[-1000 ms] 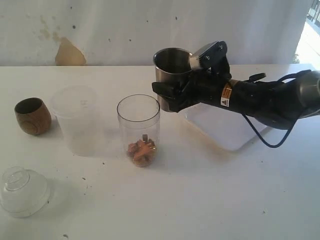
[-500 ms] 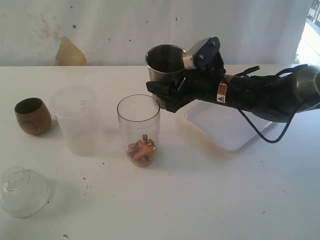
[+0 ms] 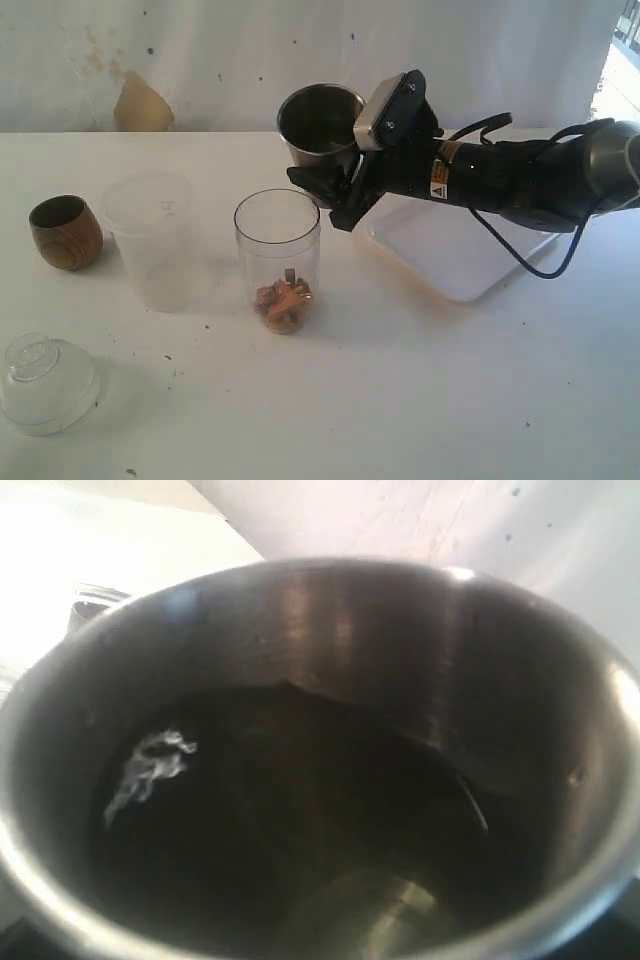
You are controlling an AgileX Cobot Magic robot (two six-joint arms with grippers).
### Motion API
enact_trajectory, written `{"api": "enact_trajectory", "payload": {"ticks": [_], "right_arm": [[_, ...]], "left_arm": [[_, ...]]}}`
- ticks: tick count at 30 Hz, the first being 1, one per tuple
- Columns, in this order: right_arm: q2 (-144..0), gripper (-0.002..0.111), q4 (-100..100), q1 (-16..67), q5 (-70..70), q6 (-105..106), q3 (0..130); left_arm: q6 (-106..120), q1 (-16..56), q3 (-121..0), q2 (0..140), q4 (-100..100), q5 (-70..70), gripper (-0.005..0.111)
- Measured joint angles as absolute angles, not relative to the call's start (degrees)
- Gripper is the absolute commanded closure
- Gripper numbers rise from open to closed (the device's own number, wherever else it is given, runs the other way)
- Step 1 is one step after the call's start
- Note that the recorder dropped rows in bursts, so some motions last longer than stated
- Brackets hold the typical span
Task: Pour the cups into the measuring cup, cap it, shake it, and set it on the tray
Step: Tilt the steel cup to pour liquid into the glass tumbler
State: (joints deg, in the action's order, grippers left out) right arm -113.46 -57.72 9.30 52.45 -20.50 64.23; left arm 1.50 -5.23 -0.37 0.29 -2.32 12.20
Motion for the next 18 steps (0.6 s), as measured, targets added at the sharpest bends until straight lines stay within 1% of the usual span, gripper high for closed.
{"api": "enact_trajectory", "payload": {"ticks": [6,18], "right_arm": [[-113.46,0.108,-57.85,9.3,52.45,-11.45,64.23],[-113.46,0.108,-57.97,9.3,51.85,-5.0,65.3]], "left_arm": [[1.5,-5.23,-0.37,0.29,-2.32,12.2,0.106],[1.5,-5.23,-0.37,0.29,-2.32,12.2,0.106]]}}
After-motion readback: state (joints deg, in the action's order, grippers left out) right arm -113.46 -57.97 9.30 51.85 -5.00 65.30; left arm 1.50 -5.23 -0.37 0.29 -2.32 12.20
